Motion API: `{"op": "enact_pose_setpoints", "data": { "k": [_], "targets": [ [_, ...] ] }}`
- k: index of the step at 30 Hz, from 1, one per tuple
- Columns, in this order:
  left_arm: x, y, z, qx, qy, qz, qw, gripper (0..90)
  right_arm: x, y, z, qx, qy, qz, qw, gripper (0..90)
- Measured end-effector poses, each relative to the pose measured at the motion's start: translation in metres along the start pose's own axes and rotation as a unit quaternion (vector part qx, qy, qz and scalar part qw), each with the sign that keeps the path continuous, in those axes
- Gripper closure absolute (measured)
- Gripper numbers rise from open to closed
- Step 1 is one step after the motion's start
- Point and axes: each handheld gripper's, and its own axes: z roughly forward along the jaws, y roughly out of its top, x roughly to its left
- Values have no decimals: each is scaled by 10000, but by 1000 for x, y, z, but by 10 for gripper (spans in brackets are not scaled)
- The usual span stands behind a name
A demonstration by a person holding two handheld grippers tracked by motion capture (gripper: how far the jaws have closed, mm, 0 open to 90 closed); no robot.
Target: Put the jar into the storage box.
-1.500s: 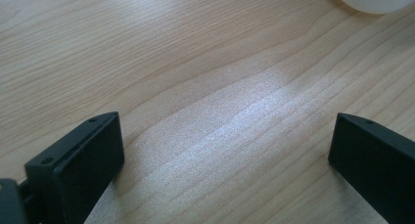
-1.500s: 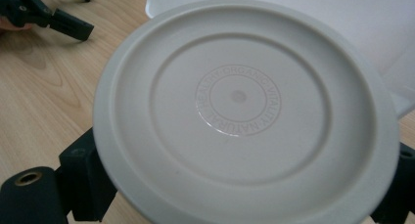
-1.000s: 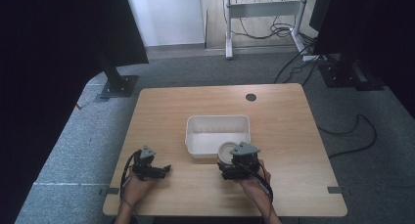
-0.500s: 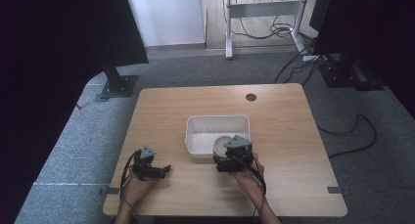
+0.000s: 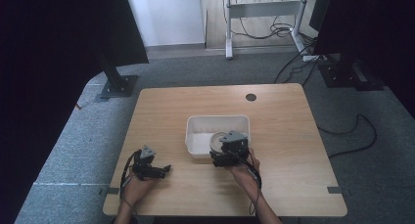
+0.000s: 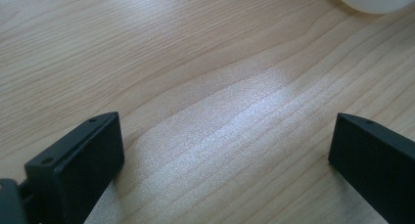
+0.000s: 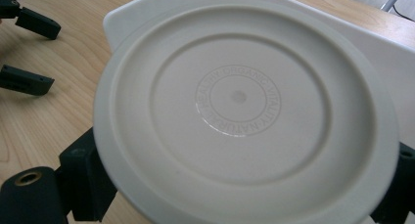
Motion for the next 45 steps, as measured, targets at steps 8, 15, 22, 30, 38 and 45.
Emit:
{"op": "enact_pose_setpoints", "data": {
  "k": [8,15,22,30,38,45],
  "targets": [
    [0,0,0,1,-4,14,10000,0,-1,10,11,-14,21,10,10000,92],
    [0,0,0,0,-6,16,10000,0,-2,15,19,-29,27,-18,10000,92],
    [0,0,0,1,-10,10,10000,0,-3,16,32,-51,74,37,10000,92],
    [1,0,0,5,-15,30,10000,0,-3,17,44,26,21,54,10000,92],
    [1,0,0,13,-17,34,10000,0,0,11,61,143,-38,-9,9999,91],
    [1,0,0,3,-17,24,10000,0,3,6,72,235,-52,-6,9997,91]
  ]
}}
